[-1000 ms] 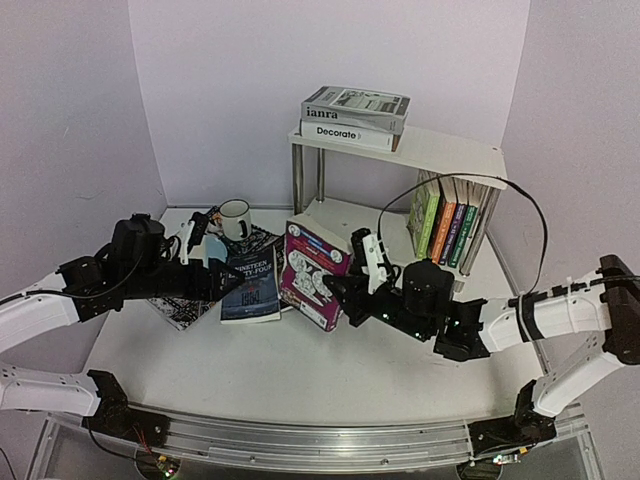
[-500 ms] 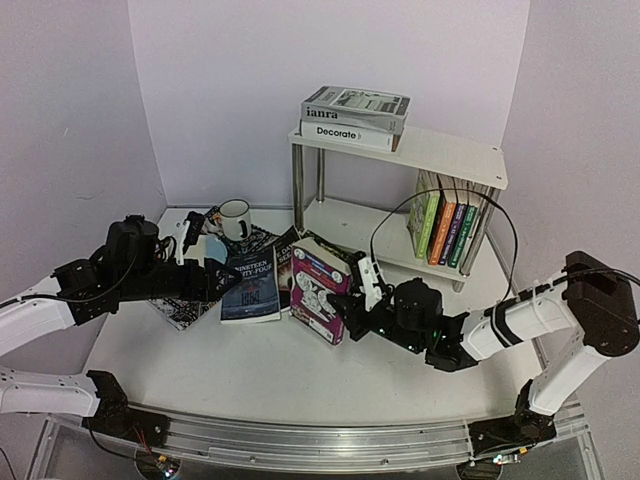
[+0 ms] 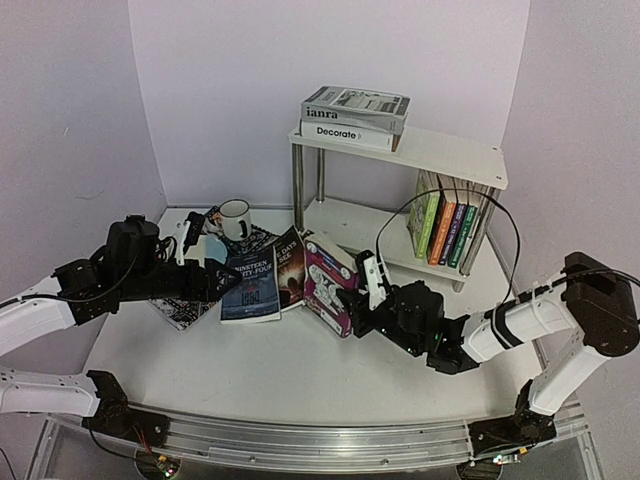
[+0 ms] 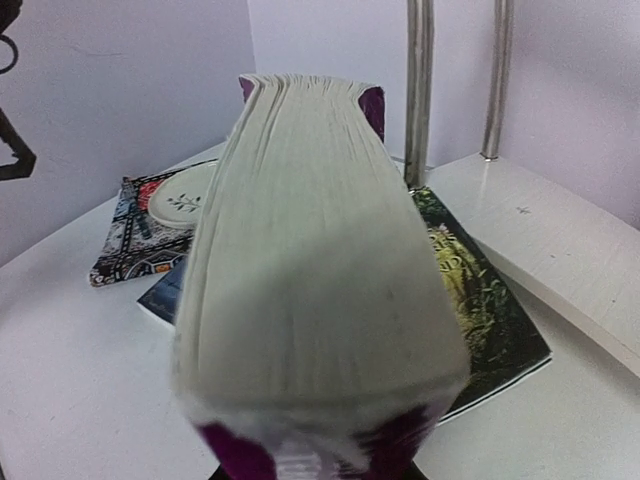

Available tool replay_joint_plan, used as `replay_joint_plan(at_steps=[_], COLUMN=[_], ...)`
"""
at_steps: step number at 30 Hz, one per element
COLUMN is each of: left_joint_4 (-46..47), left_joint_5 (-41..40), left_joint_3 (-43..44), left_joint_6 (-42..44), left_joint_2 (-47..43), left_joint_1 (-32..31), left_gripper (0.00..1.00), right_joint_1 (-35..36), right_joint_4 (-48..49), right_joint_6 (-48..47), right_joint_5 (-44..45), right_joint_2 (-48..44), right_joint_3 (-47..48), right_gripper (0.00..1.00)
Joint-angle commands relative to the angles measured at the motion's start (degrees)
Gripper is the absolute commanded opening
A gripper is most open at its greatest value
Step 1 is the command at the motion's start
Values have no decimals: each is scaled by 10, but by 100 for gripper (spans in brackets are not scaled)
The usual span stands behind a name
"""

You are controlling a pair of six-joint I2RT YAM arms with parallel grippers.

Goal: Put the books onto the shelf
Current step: Pick up the book from the center of the board, then place the book on the shelf.

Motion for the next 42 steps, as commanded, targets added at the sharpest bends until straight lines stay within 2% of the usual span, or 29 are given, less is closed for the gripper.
replay_joint_plan(at_steps=[1,3,7,12,26,42], left_joint_4=[24,23,23,24,22,22], left_joint_5=[0,0,-2,-3,-5,-7], left_joint_3=[5,4,3,1,-4,2], left_joint_6=[-4,-4,-4,-4,-3,6], left_joint_2=[-5,-5,-5,-5,-15,-2], left_joint_1=[0,0,0,0,0,0], left_gripper=[82,82,82,82,82,82], right_joint_1=[-1,-1,-3,-19,-96,-213], right_joint_4=[247,198,38,-71,-84,-96], right_joint_6=[-64,-96,-106,-108,-115,66], right_joint_5=[125,155,187,198,226,238], right_joint_2=[-31,-36,-56,-57,-22,85], right_joint_3=[34,54,111,155,201,268], right_gripper=[0,0,0,0,0,0])
